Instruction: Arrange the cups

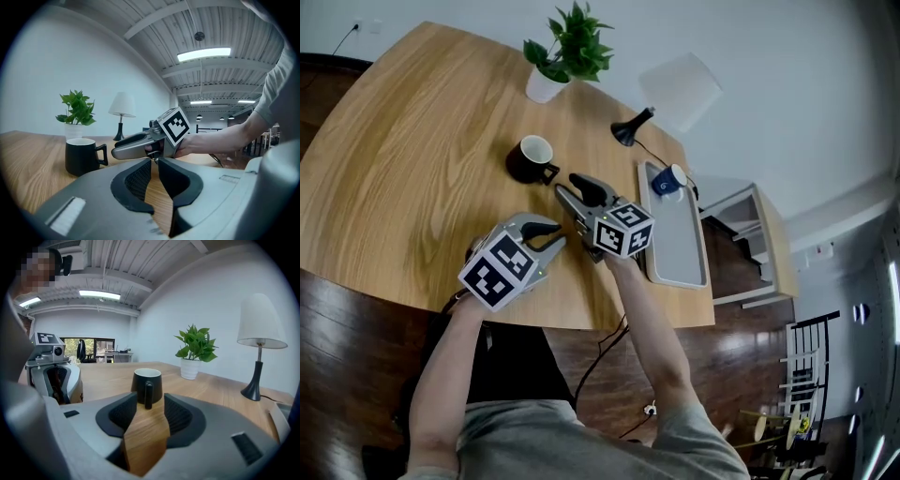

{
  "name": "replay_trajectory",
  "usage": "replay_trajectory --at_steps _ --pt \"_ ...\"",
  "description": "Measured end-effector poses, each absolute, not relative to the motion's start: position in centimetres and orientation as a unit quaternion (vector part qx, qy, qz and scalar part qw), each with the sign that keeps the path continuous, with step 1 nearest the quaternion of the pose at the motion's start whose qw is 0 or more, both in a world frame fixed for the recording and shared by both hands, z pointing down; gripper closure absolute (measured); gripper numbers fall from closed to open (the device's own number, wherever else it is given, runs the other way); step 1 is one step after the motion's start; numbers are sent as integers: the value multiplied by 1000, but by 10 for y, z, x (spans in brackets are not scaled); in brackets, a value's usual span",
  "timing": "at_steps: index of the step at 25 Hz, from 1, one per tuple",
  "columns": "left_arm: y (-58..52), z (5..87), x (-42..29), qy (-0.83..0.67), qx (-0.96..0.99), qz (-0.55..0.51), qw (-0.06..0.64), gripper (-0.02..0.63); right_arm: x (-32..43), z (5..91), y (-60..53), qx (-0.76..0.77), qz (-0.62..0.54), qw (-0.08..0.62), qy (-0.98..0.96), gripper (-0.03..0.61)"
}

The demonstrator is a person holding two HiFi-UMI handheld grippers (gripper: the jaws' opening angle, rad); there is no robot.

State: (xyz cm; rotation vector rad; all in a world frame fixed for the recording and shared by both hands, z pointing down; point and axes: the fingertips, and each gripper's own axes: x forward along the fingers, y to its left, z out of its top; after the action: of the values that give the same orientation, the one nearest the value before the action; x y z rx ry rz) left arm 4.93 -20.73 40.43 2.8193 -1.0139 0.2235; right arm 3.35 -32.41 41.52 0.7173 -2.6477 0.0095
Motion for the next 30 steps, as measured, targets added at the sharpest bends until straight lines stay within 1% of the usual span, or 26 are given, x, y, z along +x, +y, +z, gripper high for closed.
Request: replay_trajectory --at_steps 7,14,17,18,20,21,23,26,30 --pt "-203 411 59 -303 946 91 75 604 37 413 -325 255 -1 196 -947 380" --pt "-201 410 54 -303 947 81 63 606 19 412 -328 234 -22 212 -949 380" --pt "-200 411 55 -301 949 80 60 603 15 412 -333 229 -28 219 -948 380" --pt "-200 411 56 -300 949 79 60 590 14 413 -334 227 -29 221 -948 380" --pt "-200 411 55 -300 949 79 61 509 9 414 -335 222 -34 227 -948 380" --pt "-200 411 54 -300 949 79 61 502 6 414 -335 219 -37 230 -947 380" --pt "-200 410 54 -301 949 79 60 499 1 416 -337 216 -43 236 -947 380" --pt "-201 411 54 -300 949 79 60 536 -4 422 -339 211 -49 247 -944 380" --pt "-200 410 54 -299 949 78 60 543 -9 428 -341 211 -57 258 -941 390"
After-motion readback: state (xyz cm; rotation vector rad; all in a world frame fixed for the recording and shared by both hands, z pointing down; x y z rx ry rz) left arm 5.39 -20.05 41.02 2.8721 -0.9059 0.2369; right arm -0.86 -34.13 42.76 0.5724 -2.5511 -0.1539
